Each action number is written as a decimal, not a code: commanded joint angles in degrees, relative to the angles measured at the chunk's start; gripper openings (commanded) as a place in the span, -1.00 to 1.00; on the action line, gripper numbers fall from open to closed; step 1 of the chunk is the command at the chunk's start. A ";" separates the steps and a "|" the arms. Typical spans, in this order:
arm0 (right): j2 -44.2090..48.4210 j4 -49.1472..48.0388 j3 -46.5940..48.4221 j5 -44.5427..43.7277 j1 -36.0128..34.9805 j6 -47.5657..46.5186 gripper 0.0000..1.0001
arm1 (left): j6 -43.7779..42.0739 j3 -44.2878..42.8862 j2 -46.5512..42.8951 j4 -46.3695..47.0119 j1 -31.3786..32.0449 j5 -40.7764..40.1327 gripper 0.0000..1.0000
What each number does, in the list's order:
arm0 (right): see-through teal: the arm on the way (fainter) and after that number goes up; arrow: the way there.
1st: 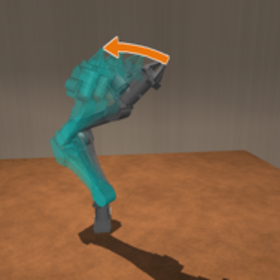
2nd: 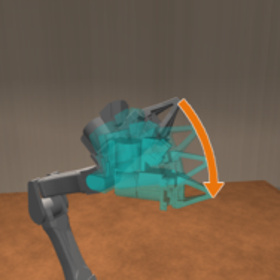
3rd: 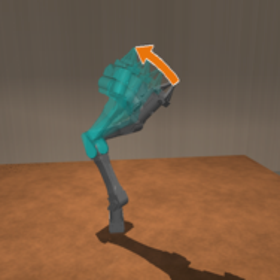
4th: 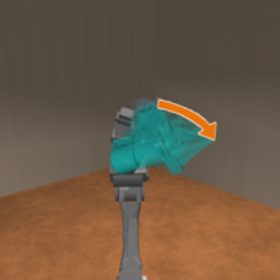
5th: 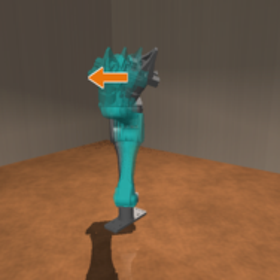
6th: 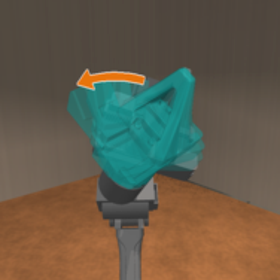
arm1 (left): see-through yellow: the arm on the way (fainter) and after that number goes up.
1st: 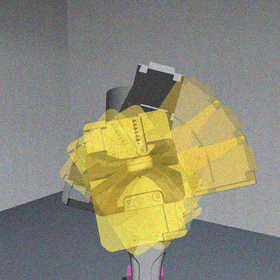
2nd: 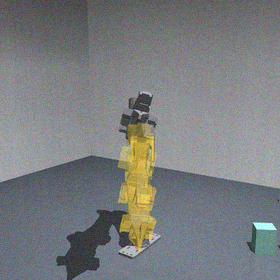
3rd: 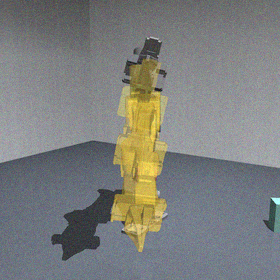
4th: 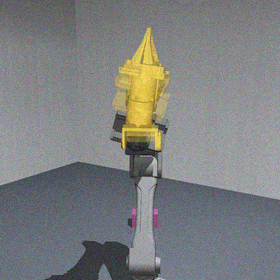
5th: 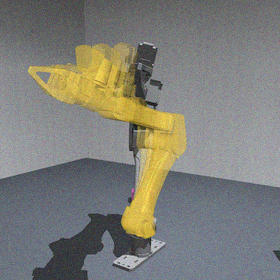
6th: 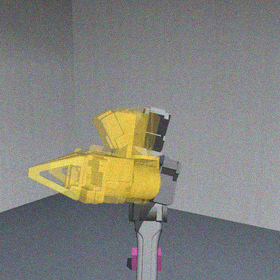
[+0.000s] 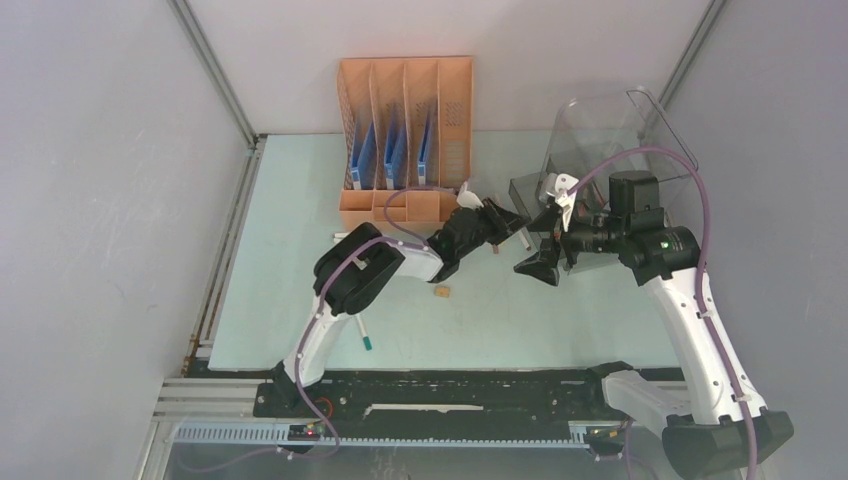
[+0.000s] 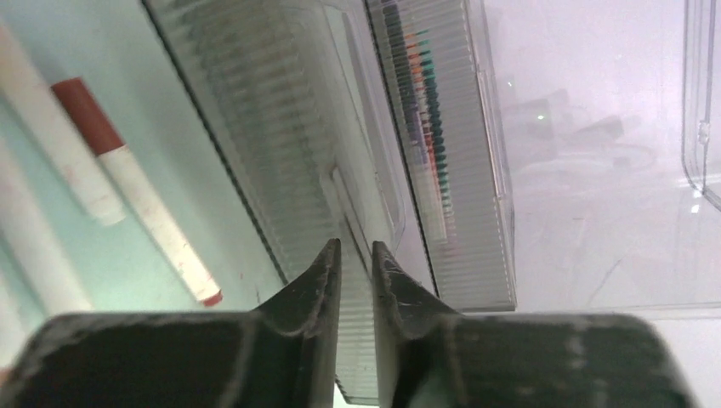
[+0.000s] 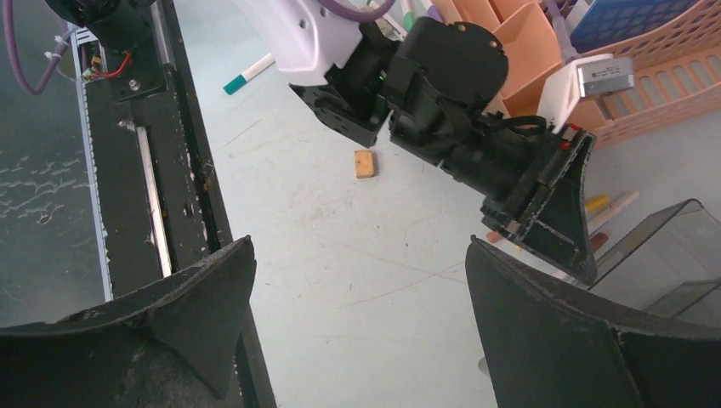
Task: Organize the desk
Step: Open the drawer in the storage box, then pick up the stationery from the center of the board.
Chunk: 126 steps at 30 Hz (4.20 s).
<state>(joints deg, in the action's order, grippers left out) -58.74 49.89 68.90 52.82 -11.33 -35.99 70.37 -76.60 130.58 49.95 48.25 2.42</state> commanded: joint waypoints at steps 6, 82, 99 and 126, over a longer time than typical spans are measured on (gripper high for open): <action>-0.14 -1.38 -0.72 0.79 -0.03 -1.43 0.99 | -11.65 10.50 -13.81 -0.21 -0.45 -0.22 0.04; -46.78 -29.09 -1.00 -49.96 -40.89 18.25 0.09 | -58.15 66.06 -91.51 -22.56 -8.08 -40.38 1.00; -48.74 -28.71 -1.03 -49.72 -40.19 18.72 -0.29 | -58.15 66.06 -91.33 -22.58 -8.13 -40.47 1.00; -36.61 -25.41 -1.05 -53.89 -37.29 12.47 -0.97 | -58.15 66.35 -91.62 -22.42 -8.14 -40.47 1.00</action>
<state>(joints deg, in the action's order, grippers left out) -100.03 23.42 66.72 0.54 -50.65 -21.82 12.99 -10.28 39.31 25.23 40.42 -36.51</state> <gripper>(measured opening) 0.293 0.996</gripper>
